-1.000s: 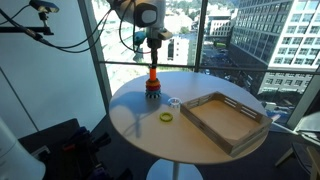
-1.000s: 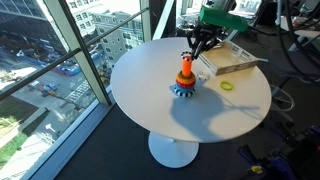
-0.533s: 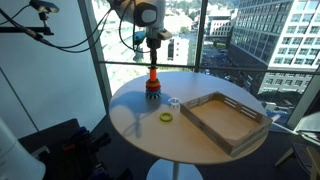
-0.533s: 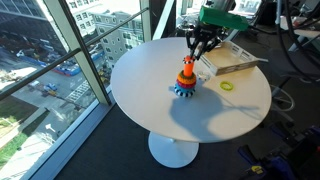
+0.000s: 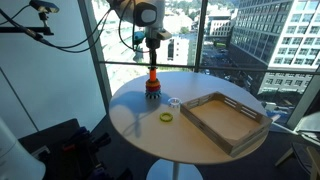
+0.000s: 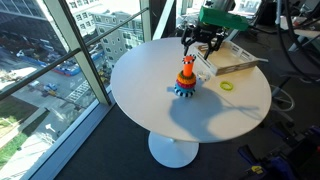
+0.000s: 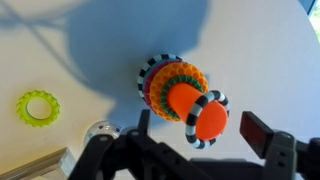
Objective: Put the black and white circular object on the orange object
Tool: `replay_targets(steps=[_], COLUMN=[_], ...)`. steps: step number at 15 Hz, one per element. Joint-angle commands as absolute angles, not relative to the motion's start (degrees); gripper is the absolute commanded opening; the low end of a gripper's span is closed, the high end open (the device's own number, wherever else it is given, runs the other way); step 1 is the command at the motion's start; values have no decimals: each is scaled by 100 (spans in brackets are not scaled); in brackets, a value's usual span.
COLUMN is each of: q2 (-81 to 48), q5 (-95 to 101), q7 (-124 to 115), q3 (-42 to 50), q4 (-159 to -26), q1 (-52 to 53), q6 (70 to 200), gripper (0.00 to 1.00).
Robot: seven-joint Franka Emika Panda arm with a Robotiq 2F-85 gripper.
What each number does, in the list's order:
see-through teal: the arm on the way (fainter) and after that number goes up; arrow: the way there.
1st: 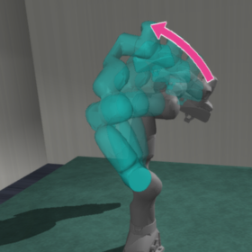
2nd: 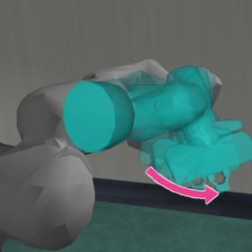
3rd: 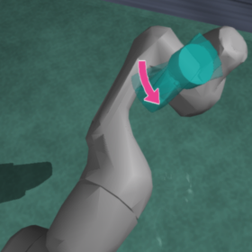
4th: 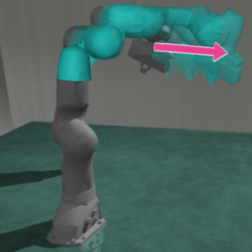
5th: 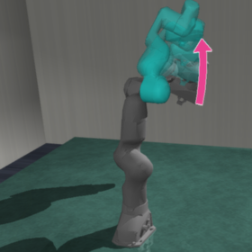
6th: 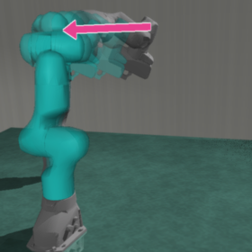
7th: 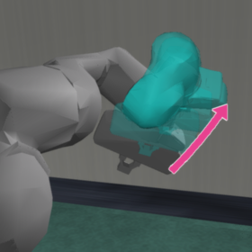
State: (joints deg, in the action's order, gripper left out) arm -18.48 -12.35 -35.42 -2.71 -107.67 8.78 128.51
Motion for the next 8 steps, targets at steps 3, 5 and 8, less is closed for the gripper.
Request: replay_targets(steps=[3,5,8], q2=[-1667,-1608,-1583], q5=[-729,-446,-203], q7=[-3934,-4157,-4347], q3=[-109,-54,-36], q4=[-10803,-10846,-10887], q1=[969,985,959], q6=[12739,12729,12745], gripper=[100,100,100])
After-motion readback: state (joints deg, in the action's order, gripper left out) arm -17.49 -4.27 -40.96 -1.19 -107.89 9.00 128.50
